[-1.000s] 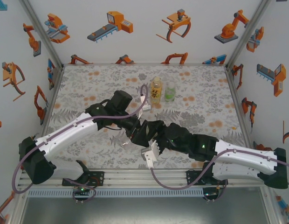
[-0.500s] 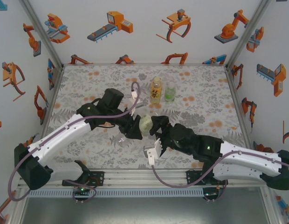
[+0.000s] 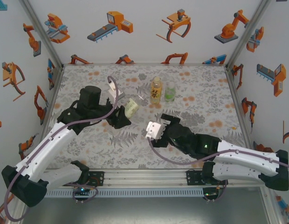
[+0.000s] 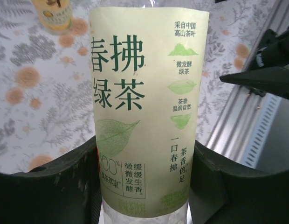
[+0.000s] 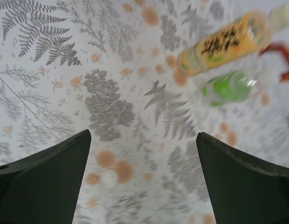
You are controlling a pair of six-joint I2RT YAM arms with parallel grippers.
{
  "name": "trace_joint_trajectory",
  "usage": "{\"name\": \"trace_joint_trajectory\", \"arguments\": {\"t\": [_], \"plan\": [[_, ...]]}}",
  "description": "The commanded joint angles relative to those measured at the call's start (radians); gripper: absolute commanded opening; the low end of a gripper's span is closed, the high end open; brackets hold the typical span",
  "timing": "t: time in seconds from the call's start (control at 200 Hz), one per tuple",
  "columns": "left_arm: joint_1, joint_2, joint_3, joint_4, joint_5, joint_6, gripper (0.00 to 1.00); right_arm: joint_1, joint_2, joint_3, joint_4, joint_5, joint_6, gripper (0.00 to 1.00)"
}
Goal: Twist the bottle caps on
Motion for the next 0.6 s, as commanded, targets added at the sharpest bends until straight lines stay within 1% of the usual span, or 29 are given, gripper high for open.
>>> {"name": "trace_joint_trajectory", "arguments": {"t": [0.0, 0.09, 0.16, 0.265, 0.31, 0.376, 0.446, 0.596], "plan": [[0.005, -0.081, -0.083, 0.176, -0.077, 0.119, 0.00, -0.028, 0.019, 0.001, -0.097, 0.044, 0.497, 0.81], [0.005, -0.128, -0.138, 0.237, -0.142, 0.155, 0.00, -0.059, 0.046, -0.007, -0.146, 0.027, 0.670, 0.78], [0.006, -0.152, -0.165, 0.256, -0.185, 0.181, 0.00, -0.106, 0.069, -0.016, -0.176, -0.023, 0.768, 0.76], [0.007, -0.170, -0.179, 0.230, -0.233, 0.199, 0.00, -0.237, 0.109, -0.035, -0.218, -0.174, 0.897, 0.68], [0.008, -0.179, -0.191, 0.221, -0.254, 0.199, 0.00, -0.282, 0.132, -0.036, -0.243, -0.220, 0.944, 0.66], [0.007, -0.191, -0.198, 0.208, -0.276, 0.195, 0.00, -0.325, 0.170, -0.035, -0.277, -0.260, 0.976, 0.66], [0.006, -0.205, -0.192, 0.189, -0.297, 0.191, 0.00, -0.348, 0.204, -0.039, -0.289, -0.288, 0.985, 0.66], [0.007, -0.224, -0.202, 0.197, -0.333, 0.207, 0.00, -0.368, 0.267, -0.053, -0.305, -0.277, 0.987, 0.68]]}}
